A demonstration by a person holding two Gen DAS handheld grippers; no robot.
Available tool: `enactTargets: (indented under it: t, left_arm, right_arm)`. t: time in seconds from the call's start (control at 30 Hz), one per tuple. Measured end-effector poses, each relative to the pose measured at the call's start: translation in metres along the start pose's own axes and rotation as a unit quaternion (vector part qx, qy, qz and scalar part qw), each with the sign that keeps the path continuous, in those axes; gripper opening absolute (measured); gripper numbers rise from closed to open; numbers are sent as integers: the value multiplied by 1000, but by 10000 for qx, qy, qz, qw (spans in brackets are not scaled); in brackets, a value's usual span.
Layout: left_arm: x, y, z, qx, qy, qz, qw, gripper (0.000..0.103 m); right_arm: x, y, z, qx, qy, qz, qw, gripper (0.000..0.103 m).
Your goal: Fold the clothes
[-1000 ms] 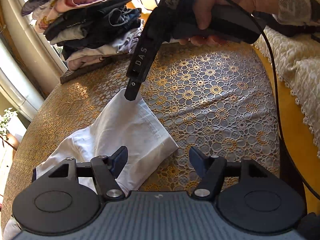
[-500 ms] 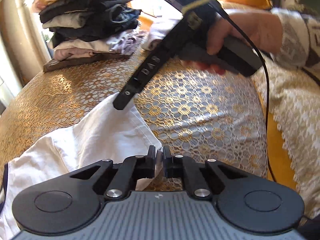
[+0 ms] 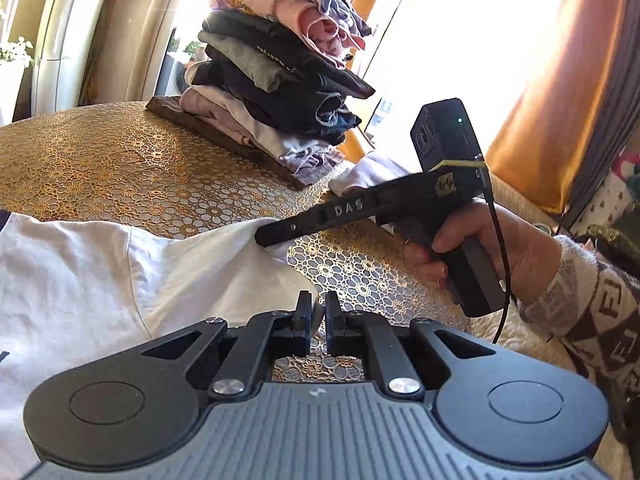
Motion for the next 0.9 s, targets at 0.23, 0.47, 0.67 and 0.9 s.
enactTargets:
  t: [0.23, 0.47, 0.67, 0.9]
  left_arm:
    - [-44, 11, -38, -1357, -280, 858, 9866, 6]
    - [-89, -7, -90, -2358, 166, 1346, 9623, 6]
    - [-104, -44, -119, -2539, 994, 1131, 9555, 6]
    - [-129, -48, -107, -1882, 1370, 1294, 9639, 26]
  right_arm:
    - [12, 52, -26, 308, 357, 72, 9989, 103]
    - [84, 86, -104, -394, 493, -515, 9967, 103]
    - [141, 74, -152, -868, 588, -1122, 9881, 103]
    - [89, 81, -140, -1233, 466, -476, 9901, 103]
Point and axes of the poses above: each gripper's, at about its wrist camera, not at the fingertips, and x roughly the way its jaws point, z to its right, y to its top, the point moved 5 cm from there along x, roughly the way its jaws point, and after that the axes turned 15 degrees about -x, right-handed, at the moved point
